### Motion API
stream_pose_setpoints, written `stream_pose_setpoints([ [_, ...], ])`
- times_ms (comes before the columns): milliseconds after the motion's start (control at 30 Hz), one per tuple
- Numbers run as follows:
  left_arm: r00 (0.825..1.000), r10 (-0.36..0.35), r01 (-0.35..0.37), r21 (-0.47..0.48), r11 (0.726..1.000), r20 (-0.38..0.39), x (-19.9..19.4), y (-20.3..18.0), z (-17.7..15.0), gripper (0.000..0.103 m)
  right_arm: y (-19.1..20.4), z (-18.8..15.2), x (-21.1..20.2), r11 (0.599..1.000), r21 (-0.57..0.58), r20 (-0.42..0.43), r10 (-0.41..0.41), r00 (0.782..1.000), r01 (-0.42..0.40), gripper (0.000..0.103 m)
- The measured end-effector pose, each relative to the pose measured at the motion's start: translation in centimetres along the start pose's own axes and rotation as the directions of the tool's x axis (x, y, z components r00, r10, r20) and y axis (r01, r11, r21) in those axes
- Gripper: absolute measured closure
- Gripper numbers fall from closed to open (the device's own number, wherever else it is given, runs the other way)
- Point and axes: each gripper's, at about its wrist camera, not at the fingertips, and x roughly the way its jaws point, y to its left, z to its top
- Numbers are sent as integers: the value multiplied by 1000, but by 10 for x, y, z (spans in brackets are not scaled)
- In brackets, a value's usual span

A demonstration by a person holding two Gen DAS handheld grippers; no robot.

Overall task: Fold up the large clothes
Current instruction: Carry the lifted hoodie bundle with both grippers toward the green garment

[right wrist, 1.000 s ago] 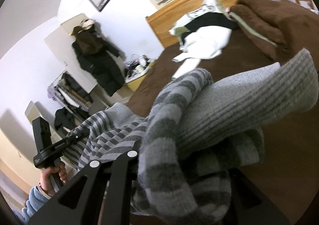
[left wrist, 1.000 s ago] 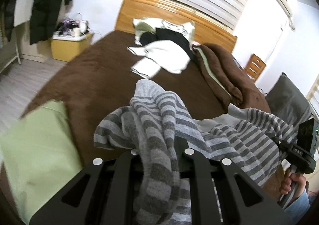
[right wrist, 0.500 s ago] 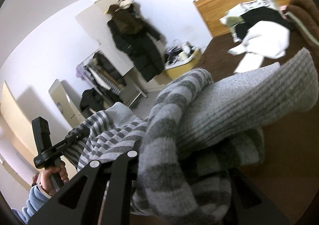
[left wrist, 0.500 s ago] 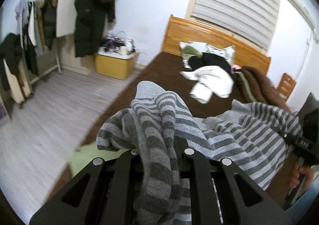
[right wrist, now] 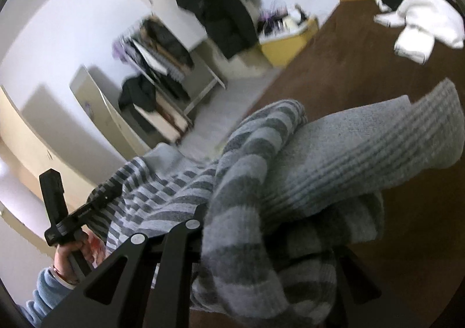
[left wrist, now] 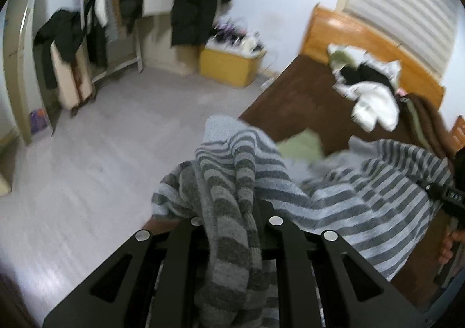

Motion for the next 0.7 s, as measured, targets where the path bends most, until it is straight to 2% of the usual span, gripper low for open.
stream_pose_setpoints([
  [133,999,9,-12,-82,997,-45,22,21,-35,88,-18,-22,24,999,26,-77,-39,996,41,89],
  [233,999,-1,-6,-148,989,-42,27,30,-48,88,-27,-31,29,998,50,-99,-38,994,43,89],
  [333,998,37,-42,-126,991,-43,30,23,-55,88,-29,-31,33,998,51,-108,-38,993,44,89],
  [500,998,65,-68,-139,988,-26,24,22,-66,87,-25,-13,48,999,31,-114,-31,993,35,89],
  [700,995,95,-99,-155,983,-30,26,21,-71,84,-25,-8,58,1000,-4,-126,-21,992,20,88],
])
